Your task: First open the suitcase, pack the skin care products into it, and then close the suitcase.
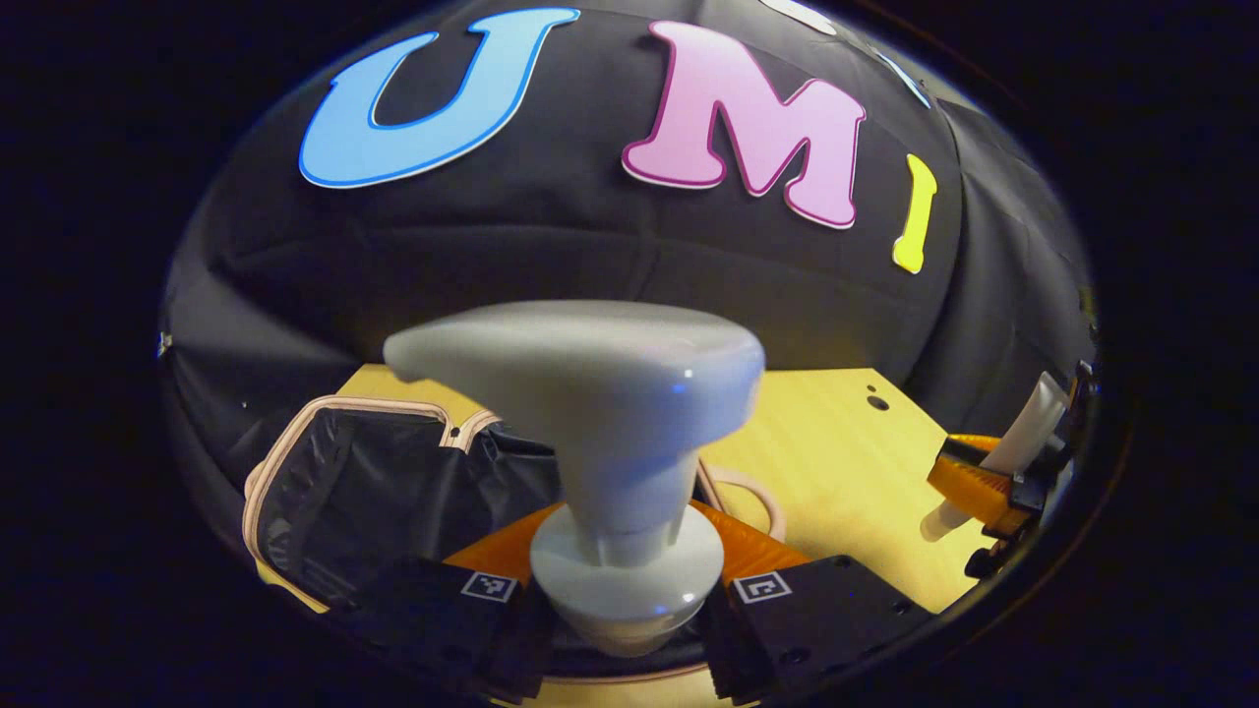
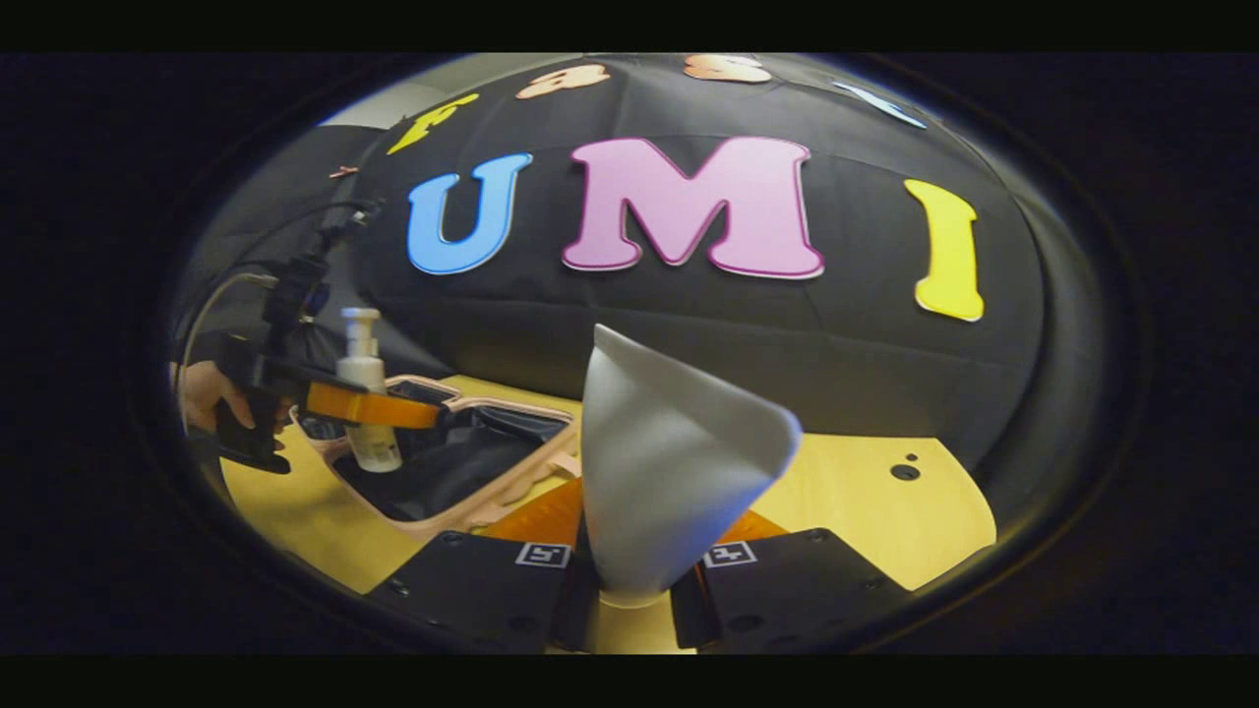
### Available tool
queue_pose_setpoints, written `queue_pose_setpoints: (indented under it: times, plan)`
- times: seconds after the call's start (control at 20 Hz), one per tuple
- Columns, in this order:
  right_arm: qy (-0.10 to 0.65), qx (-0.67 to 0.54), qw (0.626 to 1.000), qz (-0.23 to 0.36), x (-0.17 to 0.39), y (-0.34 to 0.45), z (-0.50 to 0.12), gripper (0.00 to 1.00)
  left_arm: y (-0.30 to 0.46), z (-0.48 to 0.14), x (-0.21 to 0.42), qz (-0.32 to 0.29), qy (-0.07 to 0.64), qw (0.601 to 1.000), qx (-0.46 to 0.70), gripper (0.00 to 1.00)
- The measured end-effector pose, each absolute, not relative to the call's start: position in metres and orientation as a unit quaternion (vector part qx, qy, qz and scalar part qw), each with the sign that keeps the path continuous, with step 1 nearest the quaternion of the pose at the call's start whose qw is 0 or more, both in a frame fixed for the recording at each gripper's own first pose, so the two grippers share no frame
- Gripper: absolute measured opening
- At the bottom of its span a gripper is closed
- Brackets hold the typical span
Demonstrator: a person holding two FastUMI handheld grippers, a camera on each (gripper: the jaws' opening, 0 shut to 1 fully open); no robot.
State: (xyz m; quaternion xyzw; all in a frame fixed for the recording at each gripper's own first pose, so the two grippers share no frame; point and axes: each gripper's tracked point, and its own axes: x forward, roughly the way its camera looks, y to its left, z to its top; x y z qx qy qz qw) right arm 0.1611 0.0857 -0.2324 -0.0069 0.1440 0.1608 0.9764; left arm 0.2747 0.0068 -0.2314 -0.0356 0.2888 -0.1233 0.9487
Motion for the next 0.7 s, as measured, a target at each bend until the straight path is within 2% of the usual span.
queue_pose_setpoints:
  times: [0.25, 0.3, 0.35, 0.5, 0.55, 0.6, 0.7]
  plan:
    - [0.138, 0.023, 0.972, 0.19, 0.17, 0.129, -0.212, 0.33, 0.019, -0.296, 0.277, -0.163, 0.412, 0.896, 0.017, 0.64]
    - [0.137, 0.021, 0.971, 0.194, 0.17, 0.135, -0.211, 0.28, 0.019, -0.304, 0.275, -0.168, 0.428, 0.888, 0.021, 0.63]
    - [0.135, 0.021, 0.971, 0.198, 0.17, 0.14, -0.21, 0.28, 0.019, -0.31, 0.276, -0.166, 0.442, 0.881, 0.023, 0.62]
    - [0.139, 0.023, 0.968, 0.21, 0.169, 0.152, -0.21, 0.28, 0.018, -0.311, 0.299, -0.166, 0.451, 0.877, 0.031, 0.62]
    - [0.142, 0.027, 0.967, 0.211, 0.168, 0.155, -0.21, 0.33, 0.019, -0.314, 0.305, -0.169, 0.458, 0.872, 0.031, 0.62]
    - [0.142, 0.031, 0.967, 0.211, 0.168, 0.156, -0.209, 0.28, 0.019, -0.315, 0.313, -0.174, 0.466, 0.867, 0.031, 0.62]
    - [0.14, 0.034, 0.967, 0.209, 0.169, 0.156, -0.208, 0.28, 0.02, -0.315, 0.329, -0.171, 0.468, 0.867, 0.026, 0.62]
